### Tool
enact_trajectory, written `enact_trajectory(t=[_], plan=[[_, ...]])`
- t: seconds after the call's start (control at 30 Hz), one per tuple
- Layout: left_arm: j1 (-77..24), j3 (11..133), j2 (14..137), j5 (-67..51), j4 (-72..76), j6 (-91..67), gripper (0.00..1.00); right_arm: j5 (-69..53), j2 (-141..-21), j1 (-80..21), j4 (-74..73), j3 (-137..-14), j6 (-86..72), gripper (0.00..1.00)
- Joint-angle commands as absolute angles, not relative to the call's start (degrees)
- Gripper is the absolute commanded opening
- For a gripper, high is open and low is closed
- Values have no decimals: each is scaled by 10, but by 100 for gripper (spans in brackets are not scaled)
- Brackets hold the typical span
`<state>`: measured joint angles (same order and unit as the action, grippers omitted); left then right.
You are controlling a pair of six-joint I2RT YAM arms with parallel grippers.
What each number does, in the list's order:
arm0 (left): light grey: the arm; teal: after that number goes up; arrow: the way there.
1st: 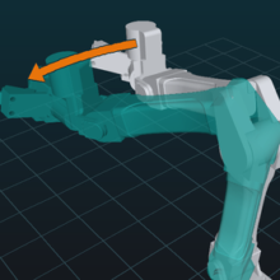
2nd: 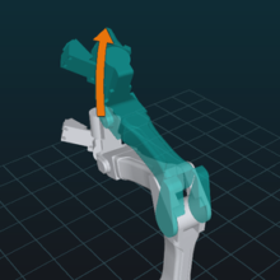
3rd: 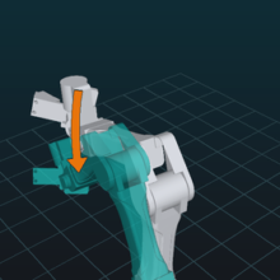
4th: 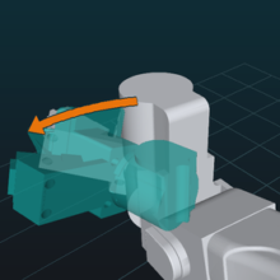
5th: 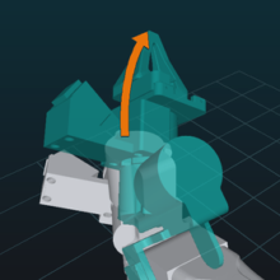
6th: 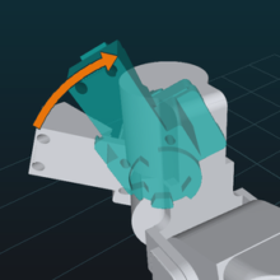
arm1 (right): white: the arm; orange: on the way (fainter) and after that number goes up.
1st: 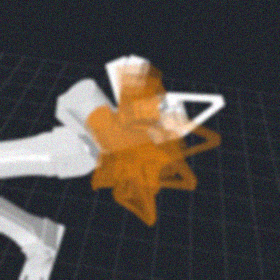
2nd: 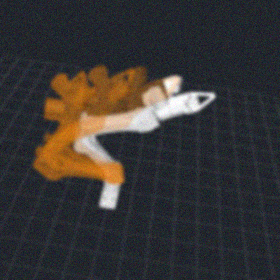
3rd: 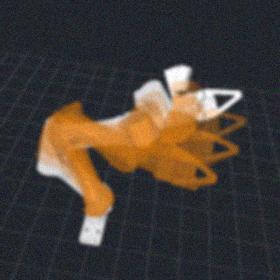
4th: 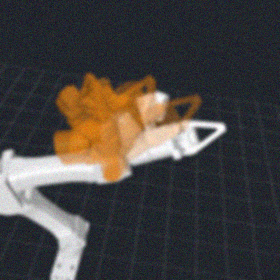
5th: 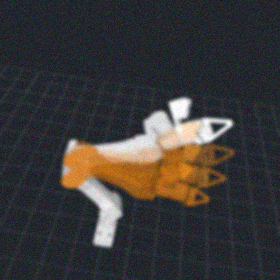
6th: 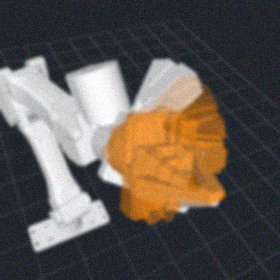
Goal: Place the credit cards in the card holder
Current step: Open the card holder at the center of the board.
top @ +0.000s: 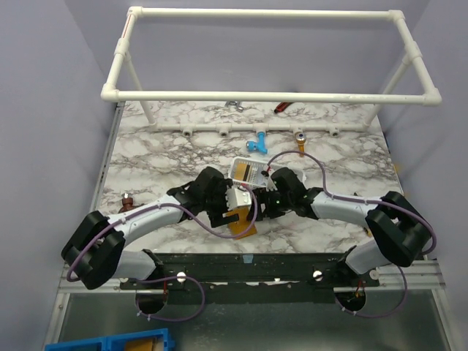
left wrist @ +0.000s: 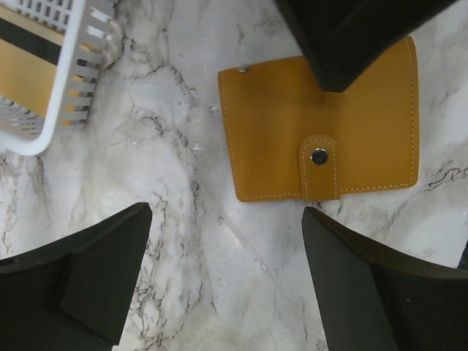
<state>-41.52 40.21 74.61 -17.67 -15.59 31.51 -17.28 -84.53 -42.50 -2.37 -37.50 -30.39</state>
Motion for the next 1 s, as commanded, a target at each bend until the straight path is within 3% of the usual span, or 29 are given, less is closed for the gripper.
enact_trajectory(t=[0.0, 0.13, 0.43, 0.83, 0.93, 0.97], plan=[[-454, 366, 749, -127, -109, 386, 85, -173, -874, -433, 22, -372, -303, 75], [-486, 340, 771, -92, -59, 413, 84, -182, -883, -433, 51, -356, -314, 72], [-533, 334, 812, -20, -18, 430, 68, -212, -885, -433, 140, -303, -352, 64], [-544, 395, 842, -14, -78, 402, 40, -254, -825, -421, 231, -250, -375, 39], [-543, 406, 838, -25, -97, 390, 39, -256, -817, -419, 238, -247, -373, 37], [-543, 410, 835, -32, -102, 383, 39, -257, -818, -418, 241, -247, -373, 32]])
